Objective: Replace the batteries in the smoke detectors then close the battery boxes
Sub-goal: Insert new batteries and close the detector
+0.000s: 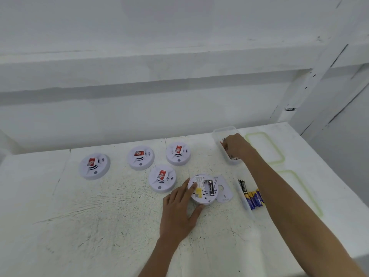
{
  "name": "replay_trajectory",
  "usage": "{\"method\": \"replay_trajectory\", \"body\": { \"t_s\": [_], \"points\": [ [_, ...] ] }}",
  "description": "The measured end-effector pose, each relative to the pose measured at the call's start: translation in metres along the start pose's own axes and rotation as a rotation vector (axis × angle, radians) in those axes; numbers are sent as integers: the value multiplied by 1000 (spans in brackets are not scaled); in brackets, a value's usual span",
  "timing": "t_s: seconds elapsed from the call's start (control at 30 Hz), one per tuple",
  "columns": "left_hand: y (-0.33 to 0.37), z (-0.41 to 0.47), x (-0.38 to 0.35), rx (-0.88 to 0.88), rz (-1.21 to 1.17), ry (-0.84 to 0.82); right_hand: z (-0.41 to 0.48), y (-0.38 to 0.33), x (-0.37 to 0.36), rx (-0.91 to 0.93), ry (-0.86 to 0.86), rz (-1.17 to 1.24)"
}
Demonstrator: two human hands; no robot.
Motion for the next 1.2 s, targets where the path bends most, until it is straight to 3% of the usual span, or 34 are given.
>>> {"method": "replay_trajectory", "body": {
  "t_s": [0.17,0.33,0.57,0.77,1.2],
  "points": [
    [1,1,1,9,-4,0,-14,5,1,20,63,176],
    [0,2,1,10,-1,-5,-27,15,-2,-11,283,413],
    [1,3,2,10,-1,-12,-89,-9,-9,111,560,604],
    [3,2,3,10,-1,-15,-140,-30,-35,207,473,826],
    [3,2,4,0,-4,-14,-180,-29,-87,297,394,705]
  ]
}}
Point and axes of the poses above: each hand's wrist, its own z-axis towards the middle knuckle, its own x-axis out of the back of the hand, y = z × x, the point moved 1 cm from there along z, towards the middle knuckle, and after that the axes turned 4 degrees about -x, right-handed, at the moved point
